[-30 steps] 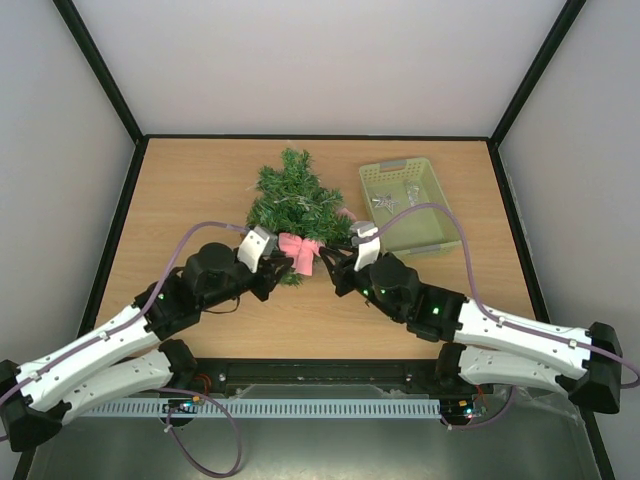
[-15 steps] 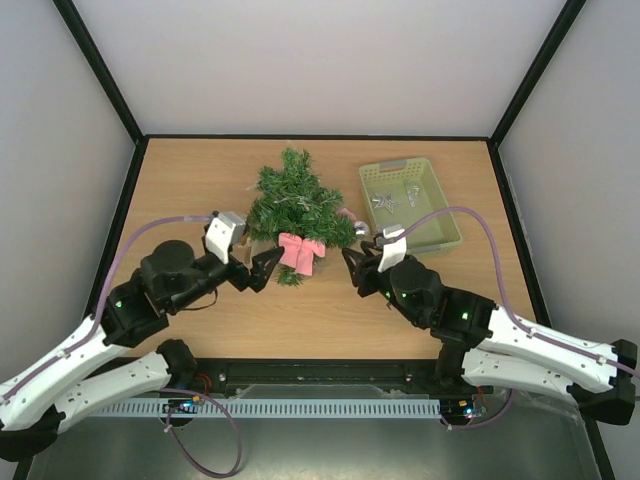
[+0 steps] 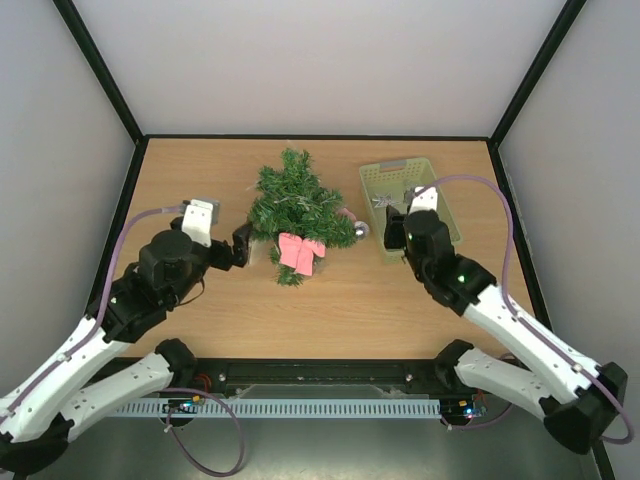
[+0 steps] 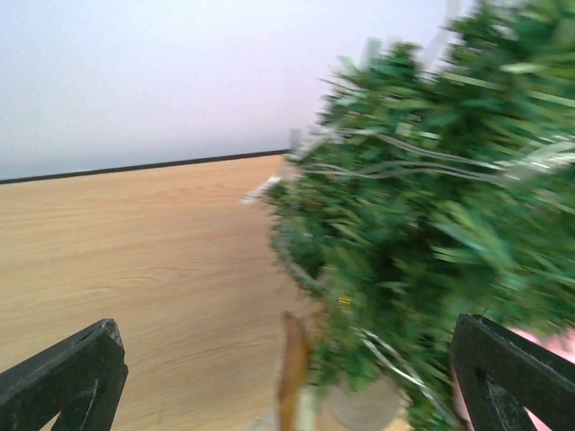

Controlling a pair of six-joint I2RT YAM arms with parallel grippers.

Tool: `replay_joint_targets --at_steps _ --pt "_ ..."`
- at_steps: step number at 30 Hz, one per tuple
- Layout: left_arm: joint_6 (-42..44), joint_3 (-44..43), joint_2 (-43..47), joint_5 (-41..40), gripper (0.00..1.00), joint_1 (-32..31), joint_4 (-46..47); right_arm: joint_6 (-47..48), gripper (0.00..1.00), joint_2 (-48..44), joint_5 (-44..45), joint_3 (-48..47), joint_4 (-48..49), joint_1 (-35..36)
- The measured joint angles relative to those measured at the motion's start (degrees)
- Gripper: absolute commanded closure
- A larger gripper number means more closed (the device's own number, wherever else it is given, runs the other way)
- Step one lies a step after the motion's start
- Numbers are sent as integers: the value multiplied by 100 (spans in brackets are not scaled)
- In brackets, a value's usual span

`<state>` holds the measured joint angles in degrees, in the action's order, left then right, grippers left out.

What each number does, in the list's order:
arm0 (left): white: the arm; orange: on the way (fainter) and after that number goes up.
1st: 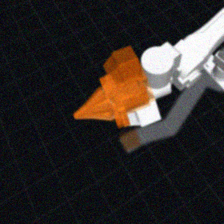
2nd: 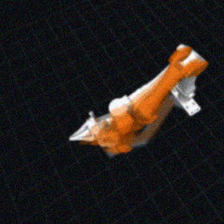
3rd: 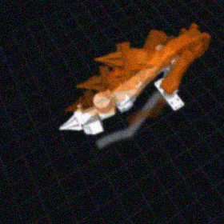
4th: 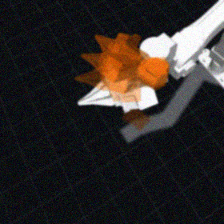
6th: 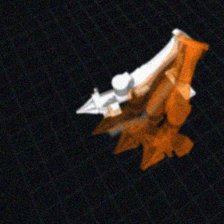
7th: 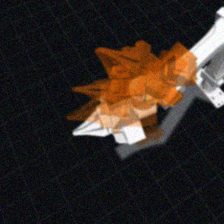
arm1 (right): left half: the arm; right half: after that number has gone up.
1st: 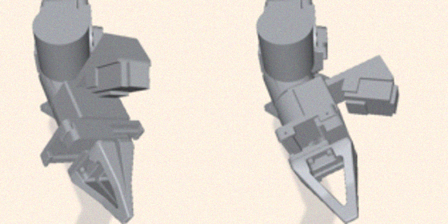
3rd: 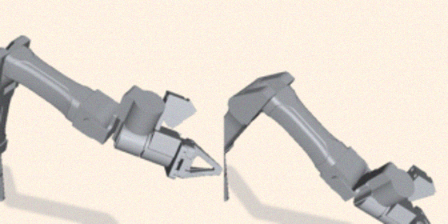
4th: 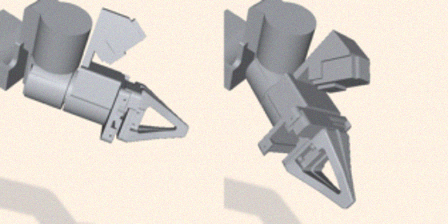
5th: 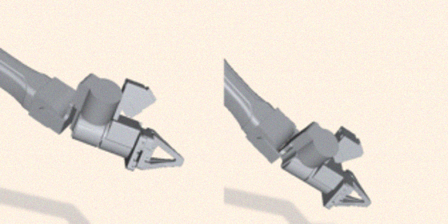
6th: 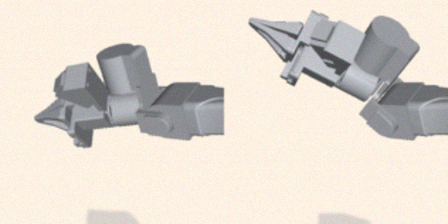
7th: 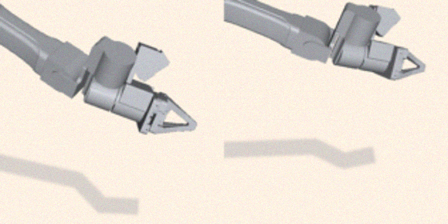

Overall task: Decorate the small christmas tree
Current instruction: Adjust the decoration item on the Christmas tree.

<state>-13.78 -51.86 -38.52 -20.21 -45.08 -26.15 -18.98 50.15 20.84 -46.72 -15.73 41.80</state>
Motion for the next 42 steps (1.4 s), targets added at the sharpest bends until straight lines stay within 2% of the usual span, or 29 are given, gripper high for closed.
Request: replay_joint_targets --at_steps 8,13,19,27,33,42 --pt "20 315 348 179 1 1261 83 396 59 1893 -914 -616 258 -1725" --pt "385 857 435 402 0 1449 234 616 58 3213 -1646 -922 503 -2459" --pt "815 1248 446 455 0 1462 269 1268 57 4446 -1880 -1311 656 -2577" --pt "1141 1600 791 361 0 1462 739 2830 56 5466 -1408 -1878 662 -2577" --pt "1239 1722 894 190 0 1462 802 3641 52 5724 -1405 -1926 680 -2577" --pt "1318 1725 935 59 0 1464 916 4207 51 6081 -1506 -1928 861 -2577"
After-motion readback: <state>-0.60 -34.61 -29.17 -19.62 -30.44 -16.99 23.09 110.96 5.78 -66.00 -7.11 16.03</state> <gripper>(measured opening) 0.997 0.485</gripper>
